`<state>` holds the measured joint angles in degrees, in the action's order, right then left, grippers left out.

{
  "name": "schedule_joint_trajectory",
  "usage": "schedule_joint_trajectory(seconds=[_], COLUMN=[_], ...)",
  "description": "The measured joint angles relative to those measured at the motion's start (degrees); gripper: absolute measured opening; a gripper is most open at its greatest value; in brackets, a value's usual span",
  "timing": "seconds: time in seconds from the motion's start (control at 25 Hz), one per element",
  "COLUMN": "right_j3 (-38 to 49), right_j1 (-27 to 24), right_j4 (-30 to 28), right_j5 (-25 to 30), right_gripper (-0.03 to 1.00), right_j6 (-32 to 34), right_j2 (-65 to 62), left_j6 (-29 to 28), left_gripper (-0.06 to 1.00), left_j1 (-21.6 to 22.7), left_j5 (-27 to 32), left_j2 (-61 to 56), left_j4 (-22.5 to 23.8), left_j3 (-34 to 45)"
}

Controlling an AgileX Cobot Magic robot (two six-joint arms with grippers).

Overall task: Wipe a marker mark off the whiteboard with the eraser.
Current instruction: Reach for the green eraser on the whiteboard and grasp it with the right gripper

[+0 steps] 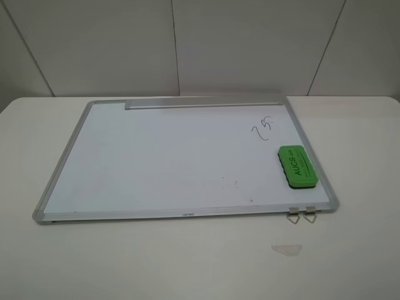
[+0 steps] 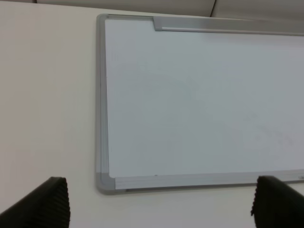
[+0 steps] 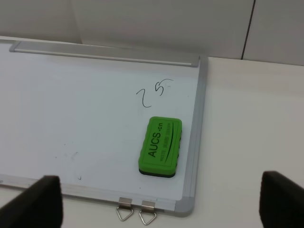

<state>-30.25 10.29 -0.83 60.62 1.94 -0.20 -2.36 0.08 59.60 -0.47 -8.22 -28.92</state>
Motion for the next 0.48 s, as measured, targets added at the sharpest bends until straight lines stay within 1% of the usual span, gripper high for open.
schedule_joint_trajectory(seconds=[0.48], right_j3=[0.0], right_j1=[0.0], right_j4=[0.0], right_j5=[0.0], right_gripper=[0.83], right_j6=[0.0], right_j2=[0.0], left_j6=[0.0], left_gripper=[0.78], left_j1=[0.0], left_j5=[0.0], left_j2=[0.0], left_j4=[0.0], left_j3=[0.0])
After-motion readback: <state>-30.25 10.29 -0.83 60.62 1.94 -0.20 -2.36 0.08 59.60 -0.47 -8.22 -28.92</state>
